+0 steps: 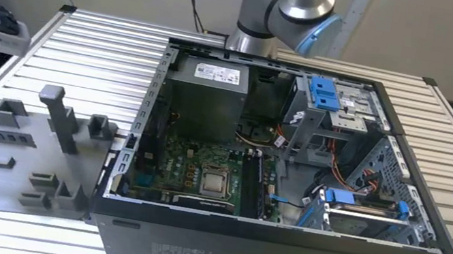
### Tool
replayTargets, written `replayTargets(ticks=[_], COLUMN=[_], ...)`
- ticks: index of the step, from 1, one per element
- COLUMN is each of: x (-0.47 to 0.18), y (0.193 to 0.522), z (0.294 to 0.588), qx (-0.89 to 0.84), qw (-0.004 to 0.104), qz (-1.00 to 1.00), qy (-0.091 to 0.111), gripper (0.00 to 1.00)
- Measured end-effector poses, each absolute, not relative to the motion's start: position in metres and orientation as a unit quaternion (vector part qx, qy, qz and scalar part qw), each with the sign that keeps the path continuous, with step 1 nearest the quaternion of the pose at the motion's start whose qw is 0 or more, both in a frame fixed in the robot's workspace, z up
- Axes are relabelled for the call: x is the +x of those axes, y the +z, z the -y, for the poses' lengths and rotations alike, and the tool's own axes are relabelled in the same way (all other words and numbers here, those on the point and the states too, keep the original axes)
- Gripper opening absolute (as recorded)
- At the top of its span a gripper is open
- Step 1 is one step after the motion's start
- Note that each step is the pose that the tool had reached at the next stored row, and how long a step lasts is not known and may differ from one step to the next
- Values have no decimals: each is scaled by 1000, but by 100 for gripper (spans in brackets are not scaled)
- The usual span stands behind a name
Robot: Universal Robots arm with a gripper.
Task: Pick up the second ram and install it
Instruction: 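Pick up the second ram and move it above second insertion slot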
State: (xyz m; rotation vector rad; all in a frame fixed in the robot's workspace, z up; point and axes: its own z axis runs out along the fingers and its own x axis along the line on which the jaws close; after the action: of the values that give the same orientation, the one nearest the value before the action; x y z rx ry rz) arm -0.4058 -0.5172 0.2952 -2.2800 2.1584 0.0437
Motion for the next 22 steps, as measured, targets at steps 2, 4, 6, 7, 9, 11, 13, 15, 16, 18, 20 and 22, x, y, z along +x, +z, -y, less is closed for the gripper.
replayTargets(ticks=[2,4,6,7,9,11,13,15,16,18,20,22], x=[-406,-406,-406,-406,-406,-406,-406,-406,-406,-406,-406,-406], y=[297,300,303,305,308,312,316,319,321,325,329,333], z=[517,517,517,517,517,517,517,517,517,517,517,517], qx=[-725,-724,-724,-723,-723,-723,-723,-723,-723,-722,-723,-723], qw=[1,1,1,1,1,1,1,1,1,1,1,1], qz=[-689,-689,-690,-690,-691,-691,-691,-691,-691,-691,-691,-691], qy=[14,14,14,14,14,14,14,14,14,14,14,14], gripper=[14,14,14,14,14,14,14,14,14,14,14,14])
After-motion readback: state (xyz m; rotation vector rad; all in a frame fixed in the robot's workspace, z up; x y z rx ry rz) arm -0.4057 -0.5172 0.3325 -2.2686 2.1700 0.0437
